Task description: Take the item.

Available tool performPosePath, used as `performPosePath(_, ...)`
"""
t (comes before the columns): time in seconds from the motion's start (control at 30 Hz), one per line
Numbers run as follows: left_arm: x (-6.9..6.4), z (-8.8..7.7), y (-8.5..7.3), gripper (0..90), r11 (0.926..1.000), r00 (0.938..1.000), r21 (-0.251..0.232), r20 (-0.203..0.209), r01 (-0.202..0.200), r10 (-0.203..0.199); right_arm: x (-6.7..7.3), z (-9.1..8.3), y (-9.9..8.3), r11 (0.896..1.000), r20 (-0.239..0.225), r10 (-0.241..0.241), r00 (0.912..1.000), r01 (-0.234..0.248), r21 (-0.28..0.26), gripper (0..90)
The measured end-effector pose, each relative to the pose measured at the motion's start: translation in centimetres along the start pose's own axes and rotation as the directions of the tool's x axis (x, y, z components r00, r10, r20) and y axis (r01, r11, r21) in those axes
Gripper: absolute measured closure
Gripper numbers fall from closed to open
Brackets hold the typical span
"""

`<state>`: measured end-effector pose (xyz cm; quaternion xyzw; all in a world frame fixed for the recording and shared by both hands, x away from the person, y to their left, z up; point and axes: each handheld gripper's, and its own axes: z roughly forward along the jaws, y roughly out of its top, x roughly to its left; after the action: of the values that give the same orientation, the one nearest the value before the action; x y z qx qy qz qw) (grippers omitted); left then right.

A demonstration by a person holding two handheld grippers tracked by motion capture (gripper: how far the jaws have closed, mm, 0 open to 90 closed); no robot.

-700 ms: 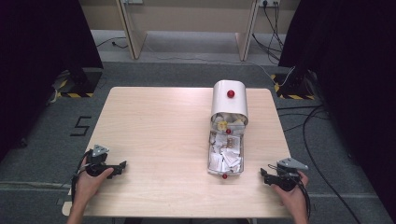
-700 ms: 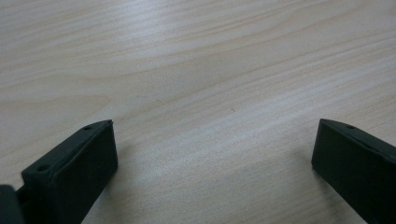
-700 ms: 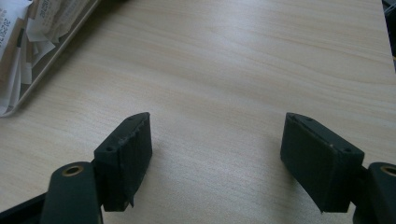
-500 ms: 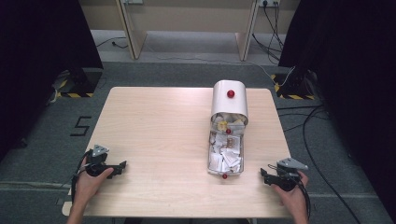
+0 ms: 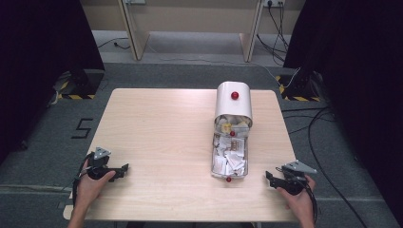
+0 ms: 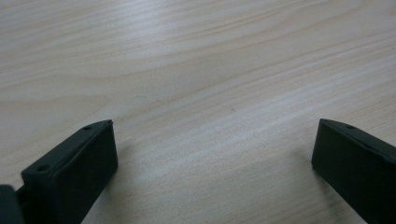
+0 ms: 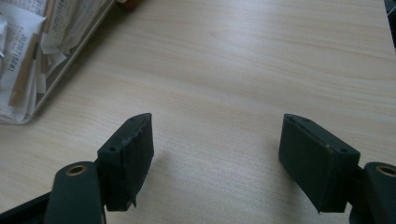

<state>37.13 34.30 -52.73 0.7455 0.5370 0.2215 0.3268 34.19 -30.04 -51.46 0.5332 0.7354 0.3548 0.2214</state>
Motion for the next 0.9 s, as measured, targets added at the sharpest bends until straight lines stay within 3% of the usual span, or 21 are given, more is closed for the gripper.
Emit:
performPosePath(0.47,0.0,0.0,0.0,0.0,1.0000,1.0000,0.000,0.000,0.001,-0.001,0.7,-0.8,0.7,0.999,-0.003,-0.024,0.9997,0.024,-0.041,27.5)
performPosePath(0.9,0.0,0.0,0.0,0.0,1.0000,1.0000,-0.001,0.000,0.000,0.000,2.2,-2.0,2.0,0.995,-0.024,-0.058,0.9980,0.056,-0.087,29.0)
